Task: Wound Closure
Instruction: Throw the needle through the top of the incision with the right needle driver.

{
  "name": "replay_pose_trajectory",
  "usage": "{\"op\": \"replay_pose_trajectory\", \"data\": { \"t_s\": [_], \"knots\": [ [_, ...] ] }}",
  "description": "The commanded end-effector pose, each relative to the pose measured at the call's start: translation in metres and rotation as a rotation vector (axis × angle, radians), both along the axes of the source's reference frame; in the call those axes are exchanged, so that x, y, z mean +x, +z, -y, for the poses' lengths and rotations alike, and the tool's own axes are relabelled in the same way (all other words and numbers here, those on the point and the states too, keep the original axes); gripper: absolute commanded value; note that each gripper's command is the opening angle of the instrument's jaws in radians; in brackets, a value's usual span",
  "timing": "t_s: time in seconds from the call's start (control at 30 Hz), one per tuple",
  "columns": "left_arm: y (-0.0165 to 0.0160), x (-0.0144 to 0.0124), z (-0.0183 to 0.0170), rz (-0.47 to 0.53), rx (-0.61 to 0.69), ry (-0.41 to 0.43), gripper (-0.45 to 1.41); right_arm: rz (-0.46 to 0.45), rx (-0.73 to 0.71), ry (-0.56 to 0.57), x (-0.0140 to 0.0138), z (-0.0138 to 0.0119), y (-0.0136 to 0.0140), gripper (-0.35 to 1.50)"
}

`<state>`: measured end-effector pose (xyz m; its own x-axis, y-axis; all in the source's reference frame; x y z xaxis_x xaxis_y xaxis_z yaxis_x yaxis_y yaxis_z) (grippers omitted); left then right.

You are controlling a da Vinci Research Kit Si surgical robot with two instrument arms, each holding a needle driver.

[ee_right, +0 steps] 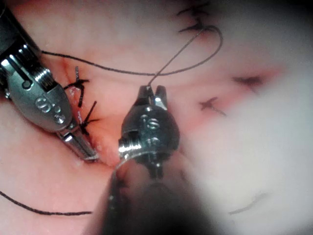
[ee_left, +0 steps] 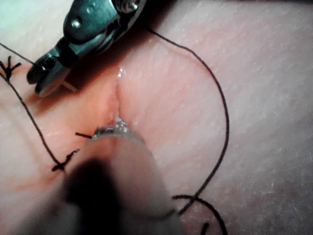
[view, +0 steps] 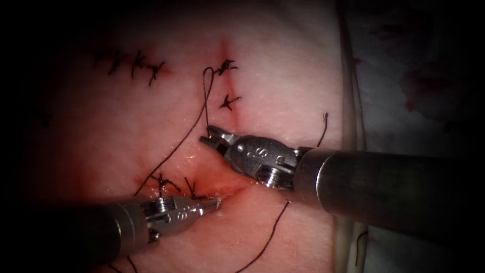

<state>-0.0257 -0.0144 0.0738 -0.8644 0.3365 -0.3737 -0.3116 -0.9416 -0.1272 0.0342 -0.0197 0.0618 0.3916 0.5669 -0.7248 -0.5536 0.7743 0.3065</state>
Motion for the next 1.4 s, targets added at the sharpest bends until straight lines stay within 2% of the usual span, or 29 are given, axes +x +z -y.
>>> {"op": "replay_pose_trajectory", "data": {
  "t_s": [0.03,0.2,0.27,0.3,0.33,0.4,0.43,0.73,0.83,1.0,1.17,1.4],
  "knots": [
    [0.0007,-0.0005,0.0,0.001,0.001,0.001,-0.45,-0.081,0.032,0.027,0.0005,-0.0004,0.0008,-0.35],
    [0.0007,-0.0005,0.0,0.001,0.001,0.0,-0.45,-0.241,0.186,0.116,-0.0001,-0.0009,0.0012,-0.35],
    [0.0007,-0.0006,0.0,0.001,0.001,0.0,-0.45,-0.335,0.318,0.178,-0.0004,-0.0011,0.0017,-0.35],
    [0.0007,-0.0006,0.0,0.001,0.001,0.0,-0.45,-0.335,0.318,0.178,-0.0004,-0.0011,0.0017,-0.35],
    [0.0007,-0.0006,0.0,0.001,0.001,0.0,-0.45,-0.366,0.414,0.239,-0.0006,-0.0011,0.0019,-0.35],
    [0.0006,-0.0006,0.0,0.001,0.001,0.0,-0.45,-0.364,0.435,0.272,-0.0007,-0.0011,0.002,-0.35],
    [0.0006,-0.0005,-0.0001,0.001,0.001,0.0,-0.45,-0.296,0.468,0.322,-0.0009,-0.0012,0.0021,-0.35],
    [0.0006,-0.0008,-0.0001,0.0,0.001,-0.002,-0.45,-0.137,0.698,0.427,-0.0014,-0.0003,0.0019,-0.35],
    [0.0006,-0.0008,-0.0001,0.0,0.002,-0.003,-0.45,-0.15,0.754,0.408,-0.0014,0.0,0.0016,-0.35],
    [0.0005,-0.0008,0.0,-0.001,0.0,0.002,-0.45,-0.232,0.895,0.396,-0.0009,0.0008,0.0014,-0.35],
    [0.0001,-0.0009,-0.0001,-0.002,0.0,0.012,-0.45,-0.302,1.048,0.386,-0.0003,0.0035,0.002,-0.35],
    [-0.0002,-0.0009,-0.0001,0.0,-0.004,0.013,-0.45,-0.333,1.166,0.402,0.0,0.0051,0.0025,-0.35]
  ]
}}
